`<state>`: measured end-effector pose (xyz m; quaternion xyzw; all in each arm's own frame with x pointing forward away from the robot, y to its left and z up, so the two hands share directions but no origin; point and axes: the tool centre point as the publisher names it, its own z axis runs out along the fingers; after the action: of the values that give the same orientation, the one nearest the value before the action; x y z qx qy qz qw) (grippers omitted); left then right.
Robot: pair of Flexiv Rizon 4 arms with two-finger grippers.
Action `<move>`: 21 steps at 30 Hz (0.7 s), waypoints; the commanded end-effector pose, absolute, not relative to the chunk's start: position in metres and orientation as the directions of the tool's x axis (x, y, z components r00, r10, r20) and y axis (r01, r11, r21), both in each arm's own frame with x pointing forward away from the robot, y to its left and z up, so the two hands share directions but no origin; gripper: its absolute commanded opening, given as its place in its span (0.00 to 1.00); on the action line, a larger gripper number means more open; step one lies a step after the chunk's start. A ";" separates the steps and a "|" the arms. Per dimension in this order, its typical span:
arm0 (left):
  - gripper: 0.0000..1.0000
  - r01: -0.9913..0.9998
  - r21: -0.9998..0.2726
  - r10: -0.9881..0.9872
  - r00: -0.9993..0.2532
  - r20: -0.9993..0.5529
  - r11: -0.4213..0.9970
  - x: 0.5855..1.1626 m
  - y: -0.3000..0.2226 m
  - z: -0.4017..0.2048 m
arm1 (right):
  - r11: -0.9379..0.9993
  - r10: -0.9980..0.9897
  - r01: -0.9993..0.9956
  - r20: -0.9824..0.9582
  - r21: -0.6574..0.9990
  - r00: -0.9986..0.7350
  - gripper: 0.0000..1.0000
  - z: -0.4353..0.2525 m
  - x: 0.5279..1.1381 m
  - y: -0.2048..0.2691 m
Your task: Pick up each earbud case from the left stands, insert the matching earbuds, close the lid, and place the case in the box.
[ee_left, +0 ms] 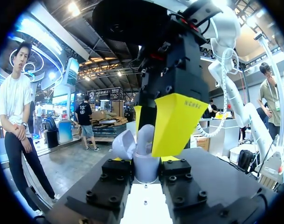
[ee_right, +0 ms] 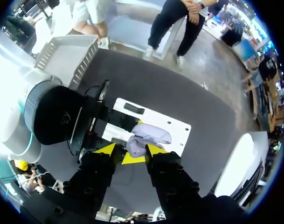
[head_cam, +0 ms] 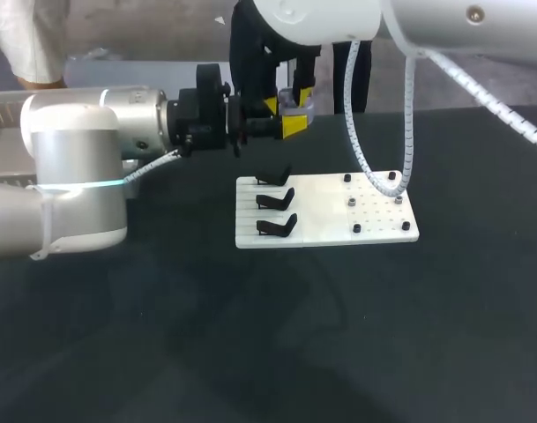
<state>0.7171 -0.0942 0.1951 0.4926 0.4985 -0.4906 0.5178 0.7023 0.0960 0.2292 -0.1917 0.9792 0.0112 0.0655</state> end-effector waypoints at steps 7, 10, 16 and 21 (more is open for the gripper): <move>0.00 0.999 0.024 -0.020 0.025 -0.999 0.040 0.715 -0.093 0.195 | 0.930 -0.362 -0.366 -0.123 0.015 -0.924 0.40 0.231 0.702 0.091; 0.00 0.999 0.024 -0.020 0.025 -0.999 0.040 0.715 -0.093 0.195 | 0.929 -0.361 -0.368 -0.135 0.027 -0.923 0.38 0.237 0.699 0.091; 0.00 0.999 0.024 -0.020 0.025 -0.999 0.040 0.715 -0.093 0.195 | 0.929 -0.348 -0.366 -0.213 0.052 -0.913 0.40 0.263 0.707 0.089; 0.00 0.999 0.024 -0.020 0.025 -0.999 0.040 0.715 -0.093 0.195 | 0.937 -0.320 -0.345 -0.266 0.055 -0.910 0.42 0.267 0.736 0.087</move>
<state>0.7166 -0.0932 0.1954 0.4927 0.4985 -0.4906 0.5177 0.7296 0.0907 0.2734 -0.1727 0.9768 0.0474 0.1173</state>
